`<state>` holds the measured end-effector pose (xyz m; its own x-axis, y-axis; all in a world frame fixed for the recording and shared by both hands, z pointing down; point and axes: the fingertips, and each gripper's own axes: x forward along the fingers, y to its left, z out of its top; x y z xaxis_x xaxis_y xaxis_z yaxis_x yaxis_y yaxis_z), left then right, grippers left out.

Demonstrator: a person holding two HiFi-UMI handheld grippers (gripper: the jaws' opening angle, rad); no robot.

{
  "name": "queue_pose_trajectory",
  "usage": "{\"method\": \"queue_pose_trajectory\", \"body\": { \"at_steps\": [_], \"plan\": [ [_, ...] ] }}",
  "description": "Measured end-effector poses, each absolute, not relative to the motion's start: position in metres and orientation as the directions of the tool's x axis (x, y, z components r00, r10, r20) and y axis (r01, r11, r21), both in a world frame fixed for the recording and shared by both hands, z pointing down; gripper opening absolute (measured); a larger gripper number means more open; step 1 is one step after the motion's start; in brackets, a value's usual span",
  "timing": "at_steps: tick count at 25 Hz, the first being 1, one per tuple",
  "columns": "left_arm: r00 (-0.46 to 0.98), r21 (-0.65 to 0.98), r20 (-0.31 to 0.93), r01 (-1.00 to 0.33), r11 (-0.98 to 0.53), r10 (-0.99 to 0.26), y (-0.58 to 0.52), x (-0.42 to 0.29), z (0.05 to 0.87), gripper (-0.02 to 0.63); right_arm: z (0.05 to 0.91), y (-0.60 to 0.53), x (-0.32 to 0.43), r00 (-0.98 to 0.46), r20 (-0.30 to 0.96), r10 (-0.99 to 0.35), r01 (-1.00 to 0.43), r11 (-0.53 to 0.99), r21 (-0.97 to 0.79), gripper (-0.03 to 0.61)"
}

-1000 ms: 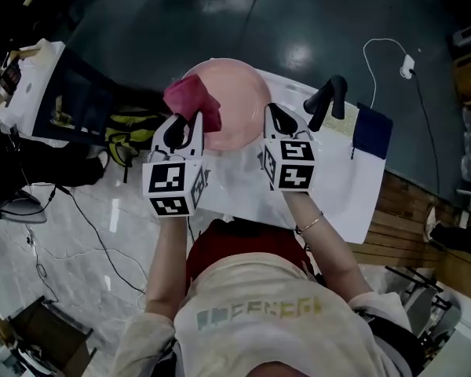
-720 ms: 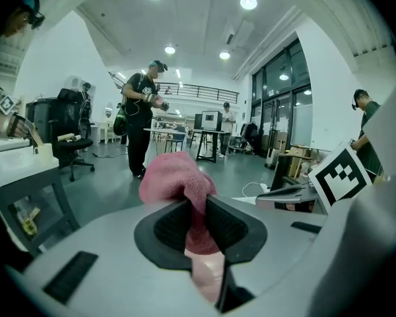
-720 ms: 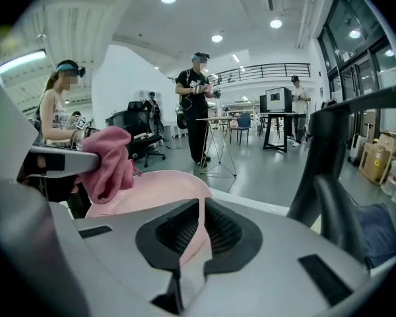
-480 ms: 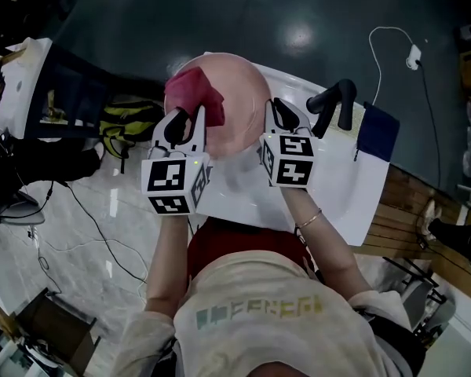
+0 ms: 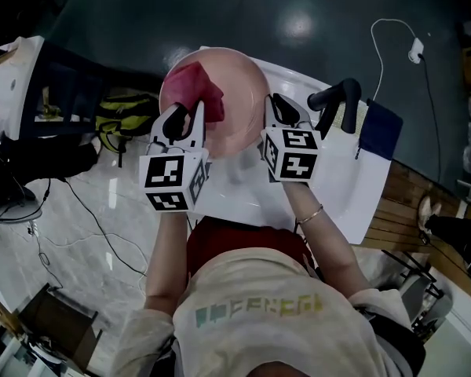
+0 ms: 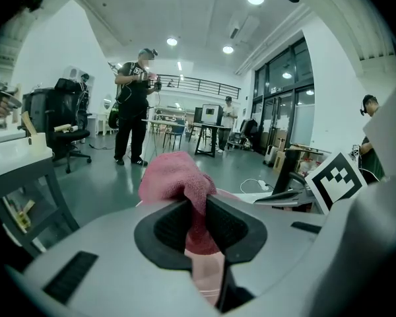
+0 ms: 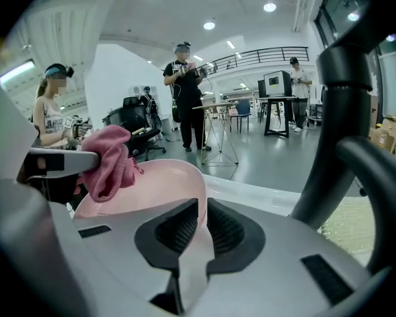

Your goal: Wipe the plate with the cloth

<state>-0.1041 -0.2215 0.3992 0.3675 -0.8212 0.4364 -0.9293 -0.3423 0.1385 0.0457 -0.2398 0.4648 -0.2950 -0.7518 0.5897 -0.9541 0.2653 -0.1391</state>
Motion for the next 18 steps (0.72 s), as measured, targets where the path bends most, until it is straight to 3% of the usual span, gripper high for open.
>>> {"method": "queue_pose_trajectory", "body": {
  "at_steps": [18],
  "plan": [
    [0.377, 0.156, 0.462, -0.925, -0.345, -0.803, -0.231, -0.104, 0.413, 0.067, 0.479, -0.248, 0.043, -0.289, 0.613, -0.735, -0.953, 0.282, -0.111, 0.040]
  ]
}}
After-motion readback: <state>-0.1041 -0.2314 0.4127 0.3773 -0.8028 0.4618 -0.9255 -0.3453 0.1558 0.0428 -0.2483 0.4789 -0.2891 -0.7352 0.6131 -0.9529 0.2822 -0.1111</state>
